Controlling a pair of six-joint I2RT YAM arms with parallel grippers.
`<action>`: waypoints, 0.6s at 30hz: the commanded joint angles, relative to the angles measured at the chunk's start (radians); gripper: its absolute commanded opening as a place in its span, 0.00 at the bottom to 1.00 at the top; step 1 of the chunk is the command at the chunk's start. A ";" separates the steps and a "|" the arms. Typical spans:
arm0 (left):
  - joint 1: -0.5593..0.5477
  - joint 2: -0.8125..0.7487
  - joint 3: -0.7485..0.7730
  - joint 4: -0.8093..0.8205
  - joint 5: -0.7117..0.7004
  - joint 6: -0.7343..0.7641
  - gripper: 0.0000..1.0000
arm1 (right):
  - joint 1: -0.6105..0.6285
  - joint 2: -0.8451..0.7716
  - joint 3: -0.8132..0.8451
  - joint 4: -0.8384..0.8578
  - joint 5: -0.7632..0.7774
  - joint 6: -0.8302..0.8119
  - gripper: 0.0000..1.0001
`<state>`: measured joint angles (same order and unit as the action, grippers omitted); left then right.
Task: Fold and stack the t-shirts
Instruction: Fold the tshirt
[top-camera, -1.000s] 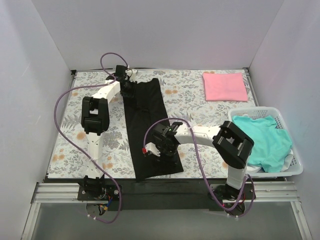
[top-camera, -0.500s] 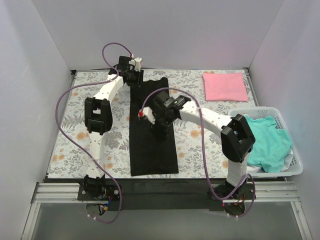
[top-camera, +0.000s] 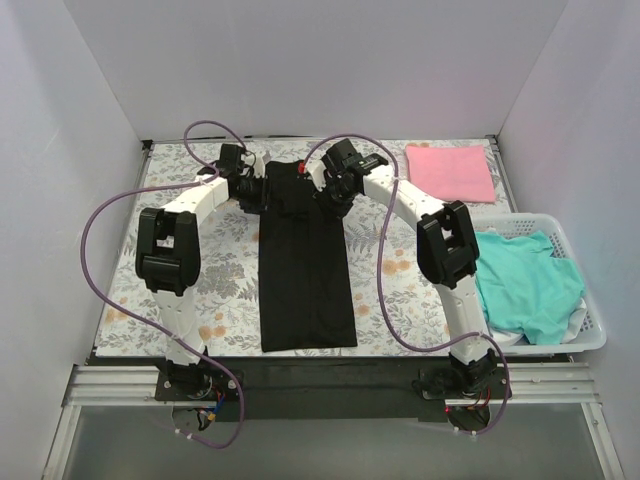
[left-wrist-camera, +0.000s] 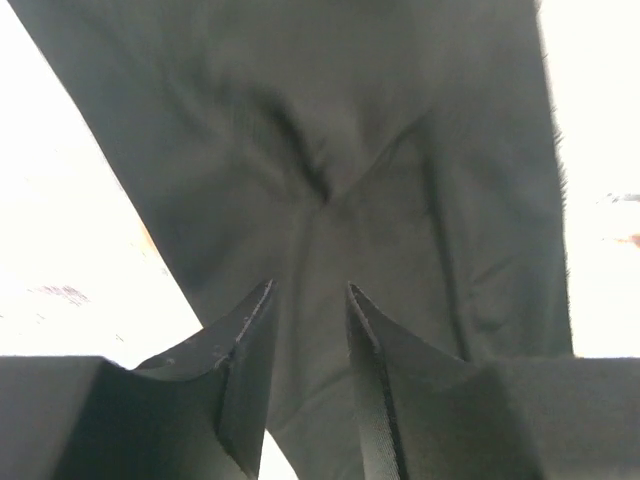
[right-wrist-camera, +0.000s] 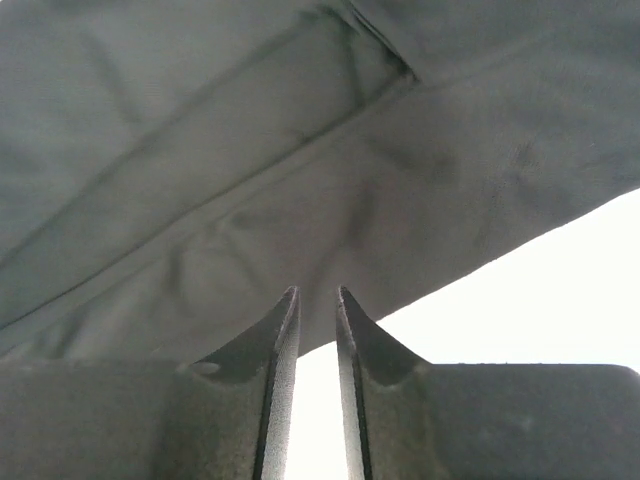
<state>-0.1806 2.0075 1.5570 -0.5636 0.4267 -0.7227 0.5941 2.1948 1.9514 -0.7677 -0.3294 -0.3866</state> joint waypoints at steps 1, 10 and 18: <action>-0.002 -0.039 -0.075 0.021 -0.006 -0.009 0.31 | 0.003 0.037 0.035 0.074 0.079 0.043 0.26; -0.002 0.088 -0.025 0.019 -0.054 -0.009 0.26 | -0.025 0.092 -0.049 0.212 0.196 0.117 0.22; -0.002 0.217 0.100 0.016 -0.048 -0.027 0.24 | -0.074 0.137 -0.057 0.261 0.240 0.132 0.21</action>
<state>-0.1787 2.1834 1.6173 -0.5484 0.4034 -0.7452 0.5426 2.3127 1.8992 -0.5617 -0.1184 -0.2779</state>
